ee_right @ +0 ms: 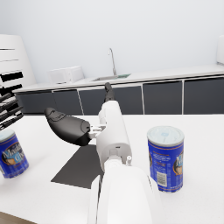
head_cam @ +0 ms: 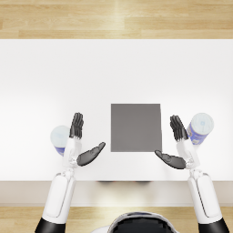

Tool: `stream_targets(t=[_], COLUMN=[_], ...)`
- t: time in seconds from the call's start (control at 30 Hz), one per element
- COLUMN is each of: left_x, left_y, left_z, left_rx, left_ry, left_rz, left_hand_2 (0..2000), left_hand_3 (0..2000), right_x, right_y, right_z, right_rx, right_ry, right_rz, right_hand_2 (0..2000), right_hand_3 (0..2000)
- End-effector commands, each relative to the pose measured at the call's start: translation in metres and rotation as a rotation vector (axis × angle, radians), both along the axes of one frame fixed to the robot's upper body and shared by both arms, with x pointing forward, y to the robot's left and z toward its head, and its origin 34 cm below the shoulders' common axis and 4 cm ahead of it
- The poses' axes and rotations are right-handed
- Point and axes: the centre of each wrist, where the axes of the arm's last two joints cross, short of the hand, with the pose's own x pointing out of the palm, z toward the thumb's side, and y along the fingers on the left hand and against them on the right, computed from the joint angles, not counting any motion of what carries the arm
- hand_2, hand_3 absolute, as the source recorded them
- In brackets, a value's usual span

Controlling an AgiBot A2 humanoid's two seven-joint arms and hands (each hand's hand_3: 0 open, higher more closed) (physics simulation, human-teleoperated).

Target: Pick up the blue can on the left and place it in the middle, then pick up the blue can on the right and place it on top of the can in the middle

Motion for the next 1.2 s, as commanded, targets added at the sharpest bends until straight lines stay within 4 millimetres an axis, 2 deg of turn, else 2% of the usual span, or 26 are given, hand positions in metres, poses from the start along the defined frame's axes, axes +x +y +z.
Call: stream_targets(t=[0.03, 0.67, 0.7, 0.77, 0.87, 1.0, 1.13, 1.2], left_x=[0.000, 0.000, 0.001, -0.002, -0.005, -0.012, -0.018, -0.019], left_y=[0.000, 0.000, -0.006, 0.003, 0.019, 0.046, 0.070, 0.075], left_z=[0.000, 0.000, -0.006, 0.008, 0.021, 0.044, 0.047, 0.039], left_rx=[0.000, 0.000, 0.007, -0.012, -0.030, 0.118, 0.272, 0.321], left_ry=[0.000, 0.000, 0.024, -0.090, -0.184, -0.328, -0.361, -0.334], left_rz=[0.000, 0.000, -0.021, -0.023, 0.017, 0.181, 0.351, 0.389], left_hand_2=[0, 0, 0, 0, 0, 0, 0, 0], left_hand_3=[0, 0, 0, 0, 0, 0, 0, 0], right_x=[0.000, 0.000, 0.001, 0.000, -0.004, -0.008, -0.009, -0.007], right_y=[0.000, 0.000, 0.006, 0.003, -0.008, -0.033, -0.060, -0.067], right_z=[0.000, 0.000, -0.006, 0.019, 0.037, 0.057, 0.064, 0.061], right_rx=[0.000, 0.000, -0.007, 0.064, 0.113, -0.009, -0.157, -0.203], right_ry=[0.000, 0.000, 0.024, -0.106, -0.204, -0.349, -0.415, -0.407], right_rz=[0.000, 0.000, 0.021, -0.048, -0.125, -0.308, -0.497, -0.548], right_hand_2=[0, 0, 0, 0, 0, 0, 0, 0], right_hand_3=[0, 0, 0, 0, 0, 0, 0, 0])
